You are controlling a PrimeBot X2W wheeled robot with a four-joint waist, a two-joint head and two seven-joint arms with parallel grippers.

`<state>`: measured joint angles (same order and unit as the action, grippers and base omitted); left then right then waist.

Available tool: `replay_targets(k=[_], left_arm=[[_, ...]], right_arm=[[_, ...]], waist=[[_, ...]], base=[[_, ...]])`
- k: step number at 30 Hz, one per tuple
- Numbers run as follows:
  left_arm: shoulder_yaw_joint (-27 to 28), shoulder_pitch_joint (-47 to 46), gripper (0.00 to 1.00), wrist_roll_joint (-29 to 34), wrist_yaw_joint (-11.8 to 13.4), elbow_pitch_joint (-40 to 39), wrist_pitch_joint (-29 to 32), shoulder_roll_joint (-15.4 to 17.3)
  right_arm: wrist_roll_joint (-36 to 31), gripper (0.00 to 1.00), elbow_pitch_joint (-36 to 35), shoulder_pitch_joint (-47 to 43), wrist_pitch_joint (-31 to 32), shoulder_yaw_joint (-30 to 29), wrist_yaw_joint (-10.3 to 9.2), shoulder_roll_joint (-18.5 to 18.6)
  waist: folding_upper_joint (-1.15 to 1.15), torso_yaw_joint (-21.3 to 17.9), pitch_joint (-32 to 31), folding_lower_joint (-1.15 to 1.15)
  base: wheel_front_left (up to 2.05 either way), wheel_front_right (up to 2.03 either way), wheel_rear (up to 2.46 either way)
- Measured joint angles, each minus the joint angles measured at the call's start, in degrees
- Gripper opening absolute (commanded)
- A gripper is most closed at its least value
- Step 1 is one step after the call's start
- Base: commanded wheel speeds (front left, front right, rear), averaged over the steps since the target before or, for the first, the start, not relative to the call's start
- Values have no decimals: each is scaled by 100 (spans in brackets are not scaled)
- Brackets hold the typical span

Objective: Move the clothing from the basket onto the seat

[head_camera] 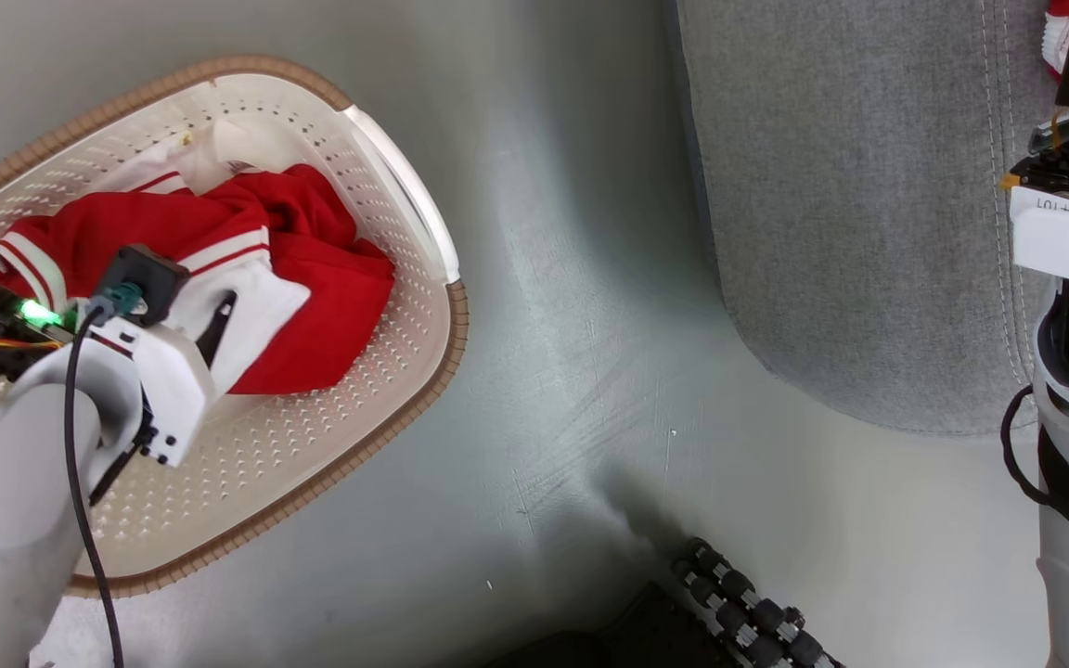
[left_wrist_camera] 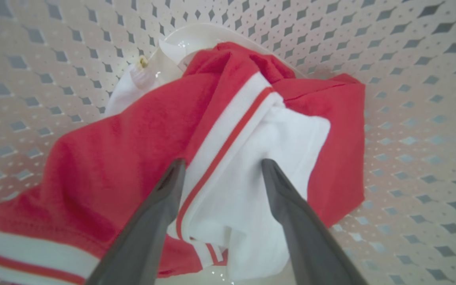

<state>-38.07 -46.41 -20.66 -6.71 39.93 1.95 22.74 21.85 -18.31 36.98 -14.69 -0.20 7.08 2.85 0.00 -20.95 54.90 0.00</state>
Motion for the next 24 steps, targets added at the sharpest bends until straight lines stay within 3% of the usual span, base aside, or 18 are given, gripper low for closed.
replay_targets(k=[6, 11, 12, 13, 14, 24], left_arm=[[-53, -105, 100, 222, 210, 366, 275, 121], [-91, -105, 100, 231, 199, 431, 244, 74], [-96, -107, 88, 230, 194, 424, 214, 45], [-108, -107, 25, 230, 193, 420, 181, 23], [-113, -110, 0, 230, 193, 416, 146, 11], [-110, -201, 0, 171, 143, 432, -32, -104]], right_arm=[[63, 100, -14, 93, 0, 31, 0, -5], [63, 100, -30, 118, 0, 27, 0, -7], [63, 100, -29, 118, 0, 29, 0, -7], [63, 100, -27, 118, 0, 30, 0, -8], [62, 100, -26, 119, 0, 30, 0, -8], [-19, 100, -24, 168, 0, 26, 0, -8]], waist=[[0, -90, 82, 0], [0, -106, 93, 0], [0, -105, 92, 0], [0, -103, 91, 0], [0, -99, 88, 0], [0, -50, 16, 0]], base=[[0, 0, 0], [0, 0, 0], [0, 0, 0], [0, 0, 0], [0, 0, 0], [0, 0, 0]])
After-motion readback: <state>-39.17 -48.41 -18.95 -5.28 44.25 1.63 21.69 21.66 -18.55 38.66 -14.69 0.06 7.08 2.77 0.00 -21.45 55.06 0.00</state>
